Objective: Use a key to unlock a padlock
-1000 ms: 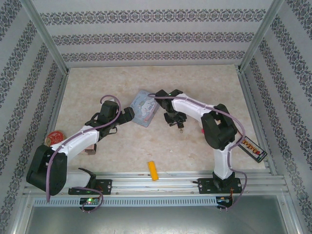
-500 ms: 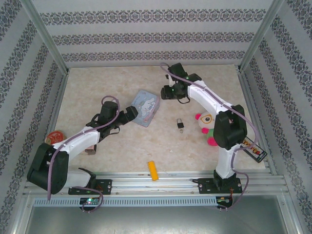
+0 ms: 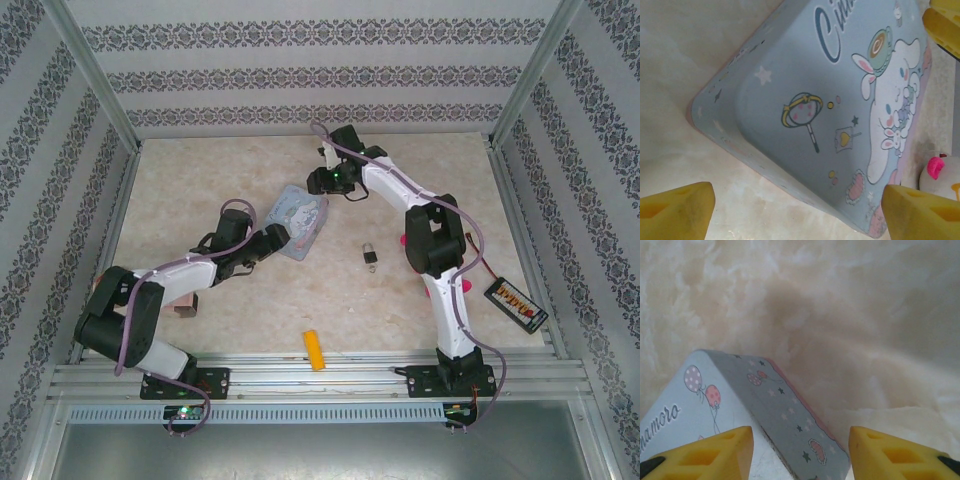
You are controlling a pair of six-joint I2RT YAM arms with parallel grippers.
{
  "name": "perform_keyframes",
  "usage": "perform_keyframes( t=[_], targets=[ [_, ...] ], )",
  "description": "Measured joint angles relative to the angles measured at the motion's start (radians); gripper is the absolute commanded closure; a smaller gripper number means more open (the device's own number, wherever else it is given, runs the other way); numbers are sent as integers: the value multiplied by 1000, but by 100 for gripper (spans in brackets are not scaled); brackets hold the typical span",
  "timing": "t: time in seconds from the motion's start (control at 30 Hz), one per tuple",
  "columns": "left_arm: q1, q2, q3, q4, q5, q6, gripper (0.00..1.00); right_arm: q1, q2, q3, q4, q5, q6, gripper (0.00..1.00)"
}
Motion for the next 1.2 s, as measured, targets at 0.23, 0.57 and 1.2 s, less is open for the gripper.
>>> perform_keyframes(
  t=[0.23, 0.57, 1.2],
  targets=[
    [1, 64, 45, 28, 23, 0, 38, 0, -39, -108, 82, -43, 24, 61],
    [47, 148, 117, 56, 66, 0, 48, -12, -239, -425, 192, -16, 130, 61],
    [85, 206, 198, 50, 73, 46, 46, 104, -492, -755, 240, 98, 317, 55]
  ],
)
